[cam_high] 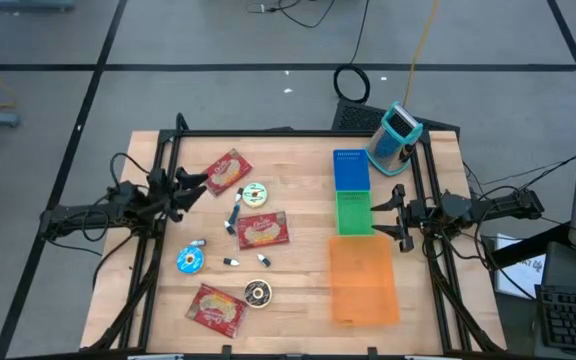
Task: Pick & Place Food Item
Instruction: Put the top red popcorn bag into the orange bin
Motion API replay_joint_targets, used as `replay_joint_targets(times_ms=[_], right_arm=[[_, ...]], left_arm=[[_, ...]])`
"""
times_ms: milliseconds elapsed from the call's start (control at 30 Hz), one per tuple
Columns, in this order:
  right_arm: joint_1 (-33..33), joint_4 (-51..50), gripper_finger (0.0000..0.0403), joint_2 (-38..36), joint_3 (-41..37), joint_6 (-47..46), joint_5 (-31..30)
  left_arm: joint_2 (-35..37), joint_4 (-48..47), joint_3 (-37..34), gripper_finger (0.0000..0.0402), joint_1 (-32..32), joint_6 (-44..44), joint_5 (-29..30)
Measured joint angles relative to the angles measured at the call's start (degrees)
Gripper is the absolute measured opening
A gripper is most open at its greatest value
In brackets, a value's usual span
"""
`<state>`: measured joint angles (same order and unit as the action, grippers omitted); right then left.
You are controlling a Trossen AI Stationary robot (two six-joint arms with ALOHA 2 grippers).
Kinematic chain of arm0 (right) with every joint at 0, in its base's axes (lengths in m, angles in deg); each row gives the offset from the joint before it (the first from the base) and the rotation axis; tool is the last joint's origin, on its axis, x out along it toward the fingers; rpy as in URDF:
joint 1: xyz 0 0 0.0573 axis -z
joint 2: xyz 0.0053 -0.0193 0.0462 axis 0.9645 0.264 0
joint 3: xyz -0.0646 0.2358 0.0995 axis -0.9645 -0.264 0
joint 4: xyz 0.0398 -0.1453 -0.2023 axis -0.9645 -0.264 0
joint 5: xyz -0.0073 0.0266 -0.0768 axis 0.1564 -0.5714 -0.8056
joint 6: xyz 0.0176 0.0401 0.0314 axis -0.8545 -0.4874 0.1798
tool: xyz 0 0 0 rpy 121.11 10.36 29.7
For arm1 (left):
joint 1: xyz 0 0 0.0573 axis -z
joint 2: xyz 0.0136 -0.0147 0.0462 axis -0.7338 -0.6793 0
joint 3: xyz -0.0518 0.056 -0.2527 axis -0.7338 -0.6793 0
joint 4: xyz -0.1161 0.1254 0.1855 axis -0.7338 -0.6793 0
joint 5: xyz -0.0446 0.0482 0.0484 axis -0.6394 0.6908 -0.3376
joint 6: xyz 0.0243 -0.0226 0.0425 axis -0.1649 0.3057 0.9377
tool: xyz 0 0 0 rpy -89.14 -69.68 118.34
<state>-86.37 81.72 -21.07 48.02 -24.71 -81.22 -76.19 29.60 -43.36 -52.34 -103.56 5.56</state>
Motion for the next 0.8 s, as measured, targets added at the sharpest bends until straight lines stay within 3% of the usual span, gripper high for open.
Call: replay_joint_targets(times_ms=[233,433,633,800], right_arm=[[0.0,0.0,0.0222,0.0,0.0,0.0,0.0],[0.01,0.02,0.0222,0.02,0.0,0.0,0.0],[0.0,0.04,0.0222,0.02,0.02,0.0,0.0],[0.01,0.04,0.0222,0.02,0.0,0.0,0.0]], left_arm=[[-0.97,-8.5,-0.01,0.0257,-0.22,-3.79,12.16],[-6.1,-10.95,1.45,0.0257,-3.09,-4.13,10.99],[-17.56,-31.14,9.37,0.0257,-8.95,-8.85,12.11],[-30.44,-37.78,12.75,0.0257,-13.81,-9.84,12.48]])
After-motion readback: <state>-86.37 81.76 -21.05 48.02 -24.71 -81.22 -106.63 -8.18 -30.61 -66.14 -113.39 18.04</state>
